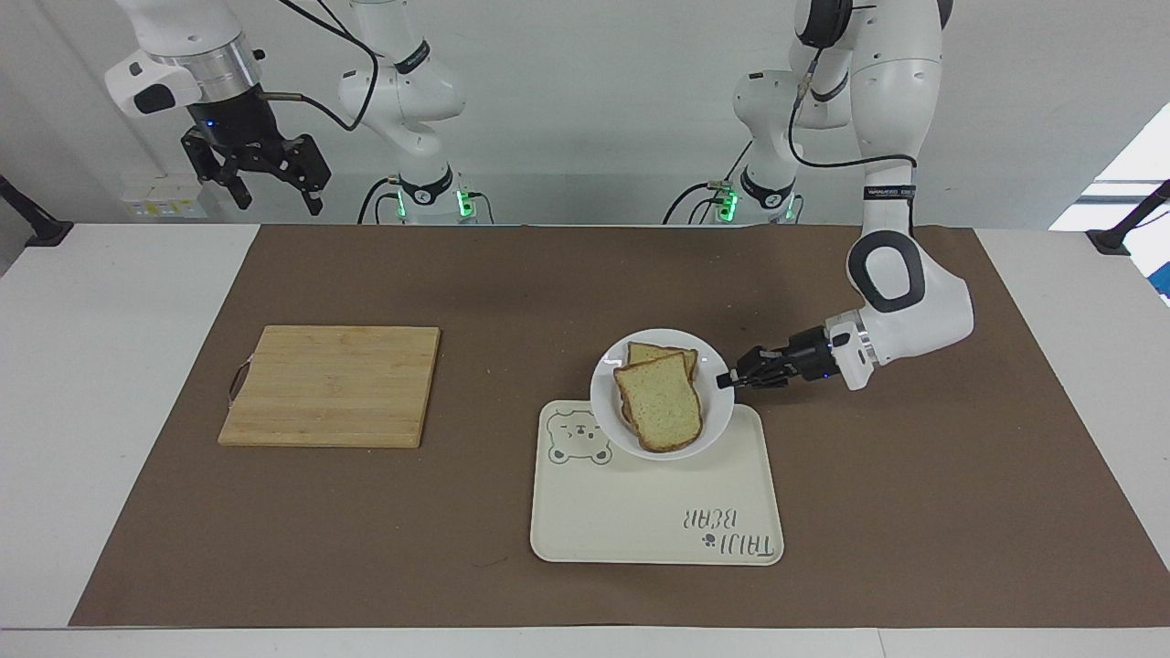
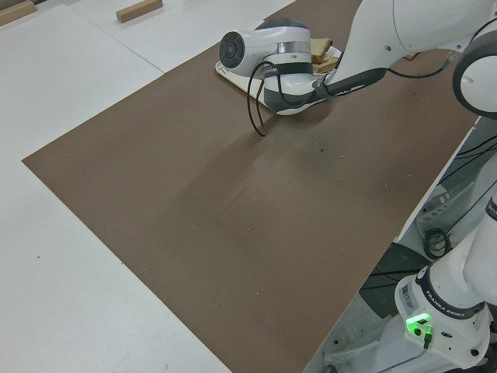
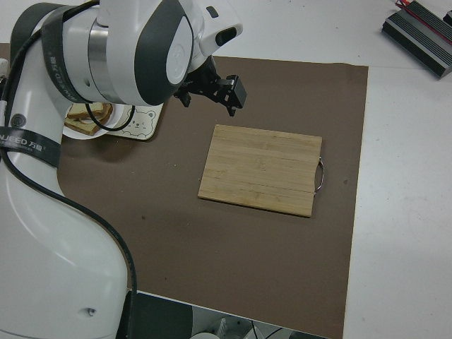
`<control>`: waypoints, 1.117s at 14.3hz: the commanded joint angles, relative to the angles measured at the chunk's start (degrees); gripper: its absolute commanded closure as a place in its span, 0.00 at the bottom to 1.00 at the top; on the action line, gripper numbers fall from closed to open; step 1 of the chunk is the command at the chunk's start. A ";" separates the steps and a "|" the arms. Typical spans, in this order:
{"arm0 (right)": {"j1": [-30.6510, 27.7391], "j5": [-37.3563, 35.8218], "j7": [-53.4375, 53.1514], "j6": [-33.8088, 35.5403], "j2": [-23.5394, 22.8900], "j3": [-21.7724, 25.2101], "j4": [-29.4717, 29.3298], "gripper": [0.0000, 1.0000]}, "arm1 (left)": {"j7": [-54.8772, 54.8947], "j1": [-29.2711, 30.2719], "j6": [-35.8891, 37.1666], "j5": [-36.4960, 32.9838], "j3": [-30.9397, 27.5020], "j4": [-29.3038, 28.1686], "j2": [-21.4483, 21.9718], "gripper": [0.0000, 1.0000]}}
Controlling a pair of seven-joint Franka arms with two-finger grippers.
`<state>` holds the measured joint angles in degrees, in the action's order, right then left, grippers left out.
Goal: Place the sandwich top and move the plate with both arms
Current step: 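Slide the plate with the left gripper onto the bear tray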
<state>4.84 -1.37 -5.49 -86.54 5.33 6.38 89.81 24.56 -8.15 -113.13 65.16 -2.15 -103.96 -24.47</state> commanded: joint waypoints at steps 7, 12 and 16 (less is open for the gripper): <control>-0.71 0.14 1.54 0.58 0.82 -0.40 0.54 0.00 | -3.82 0.94 -6.66 1.11 2.32 11.24 -10.24 0.30; -0.71 0.14 1.54 0.58 0.91 -0.40 0.54 0.00 | -5.21 1.56 -6.67 -0.98 1.36 11.06 -5.86 0.00; -0.71 0.14 1.54 0.67 0.82 -0.40 0.54 0.00 | -18.38 0.85 -6.75 -16.24 -0.05 11.24 -0.67 0.00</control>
<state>4.84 -1.37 -5.49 -86.54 5.35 6.38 89.81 11.66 -7.10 -119.62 55.41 -1.90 -91.80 -28.22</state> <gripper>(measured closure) 0.000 0.009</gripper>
